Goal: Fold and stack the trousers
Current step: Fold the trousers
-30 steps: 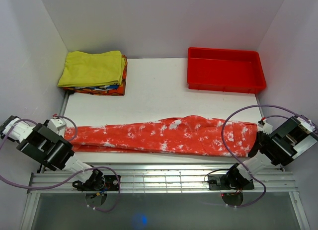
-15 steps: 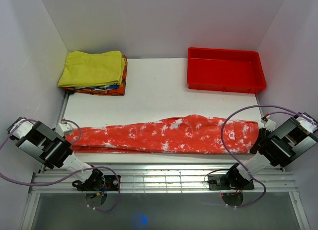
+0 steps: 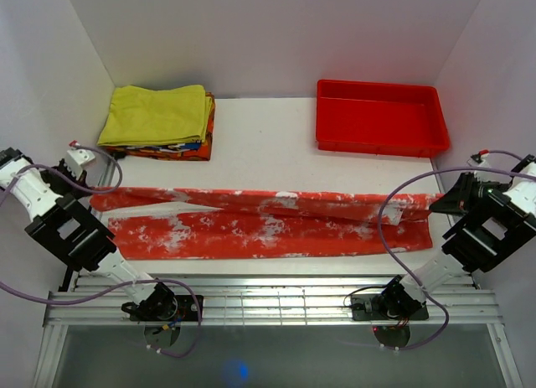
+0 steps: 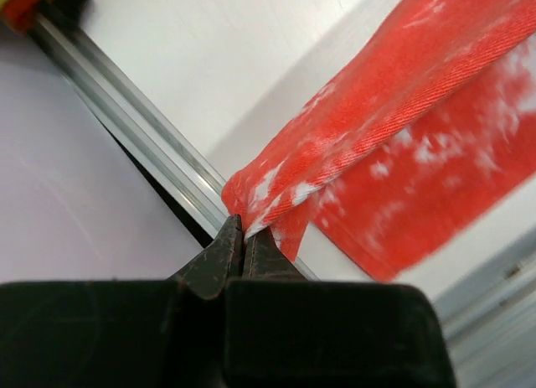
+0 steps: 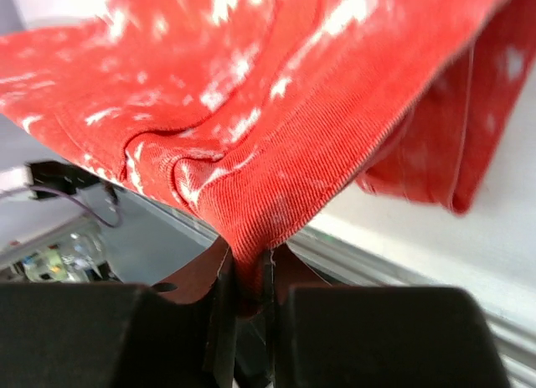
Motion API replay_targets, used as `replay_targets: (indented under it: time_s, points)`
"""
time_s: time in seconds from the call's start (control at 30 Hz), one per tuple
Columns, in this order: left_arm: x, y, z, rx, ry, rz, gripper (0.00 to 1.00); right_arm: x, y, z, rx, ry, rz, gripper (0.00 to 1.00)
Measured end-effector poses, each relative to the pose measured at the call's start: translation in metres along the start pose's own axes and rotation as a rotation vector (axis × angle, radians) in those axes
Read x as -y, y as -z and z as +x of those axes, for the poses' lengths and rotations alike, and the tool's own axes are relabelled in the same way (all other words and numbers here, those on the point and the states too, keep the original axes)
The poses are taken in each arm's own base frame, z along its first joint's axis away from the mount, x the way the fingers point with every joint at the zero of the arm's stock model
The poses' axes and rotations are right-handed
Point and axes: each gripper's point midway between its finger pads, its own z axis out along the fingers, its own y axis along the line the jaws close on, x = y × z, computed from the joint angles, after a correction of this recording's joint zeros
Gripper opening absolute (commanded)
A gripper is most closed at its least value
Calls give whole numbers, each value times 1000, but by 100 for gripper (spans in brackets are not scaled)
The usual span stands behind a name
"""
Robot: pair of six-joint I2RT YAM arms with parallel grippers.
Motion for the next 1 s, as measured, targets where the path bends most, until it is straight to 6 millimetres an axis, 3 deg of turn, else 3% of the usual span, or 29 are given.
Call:
replay_targets:
  time_s: [0.17,0.3,0.37,0.47,0.6,0.67,0.87,1.0]
  points:
    - [-44,-32,-54,64,-14,-111,0,-20,9,-73,97,4,-81,8]
    - [-77,-57,-90,114,-53,-216,0,-32,11,-126,172,111,-84,8]
    - [-87,-56,-96,135,-63,-279,0,-37,10,-131,184,160,-80,8]
    - [-84,-42,-88,156,-77,-356,0,-35,2,-118,174,232,-60,8]
    - [-57,-17,-52,135,-74,-427,0,-18,-14,-67,96,252,-38,8]
    - [-36,-16,-32,109,-85,-426,0,-3,-20,-46,51,240,-24,8]
    - [55,-57,39,-9,-92,-315,0,52,-25,-15,-36,261,85,8]
    - [109,-84,83,-108,-101,-235,0,73,-30,-7,-79,279,130,8]
